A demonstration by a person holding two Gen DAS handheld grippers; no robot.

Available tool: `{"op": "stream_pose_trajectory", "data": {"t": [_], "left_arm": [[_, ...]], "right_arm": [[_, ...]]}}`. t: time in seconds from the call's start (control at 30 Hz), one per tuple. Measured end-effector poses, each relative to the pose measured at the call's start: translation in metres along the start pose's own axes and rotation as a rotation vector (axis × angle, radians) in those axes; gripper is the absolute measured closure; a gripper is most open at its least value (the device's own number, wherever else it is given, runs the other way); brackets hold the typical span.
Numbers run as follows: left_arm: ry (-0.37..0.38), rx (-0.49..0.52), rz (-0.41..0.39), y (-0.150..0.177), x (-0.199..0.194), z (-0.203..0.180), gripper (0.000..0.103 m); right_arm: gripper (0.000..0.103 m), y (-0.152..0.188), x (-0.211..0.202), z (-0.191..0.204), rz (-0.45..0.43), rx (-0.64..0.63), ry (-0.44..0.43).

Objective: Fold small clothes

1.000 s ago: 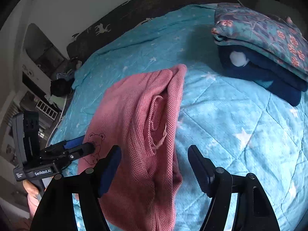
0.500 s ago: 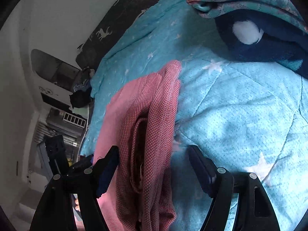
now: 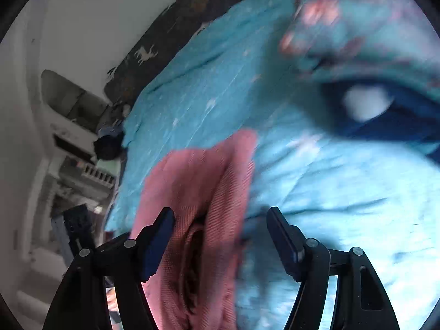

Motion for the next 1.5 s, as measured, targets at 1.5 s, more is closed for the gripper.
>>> {"op": "stream_pose_trajectory", "data": {"t": [1.5], "left_arm": [[-0.064, 0.252, 0.036, 0.134, -0.061, -0.058, 0.027]], "right_arm": [[0.073, 0.087, -0.023, 0.012, 0.153, -0.046, -0.106]]}}
Point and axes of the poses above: each gripper's, at about its wrist camera, not at the fingertips, and x roughly the way its jaws point, z to its left, y to its underside, the point moved 1 cm from there along x, roughly the way its jaws point, and after that the axes turned 7 degrees about z, right-handed, at the moved point
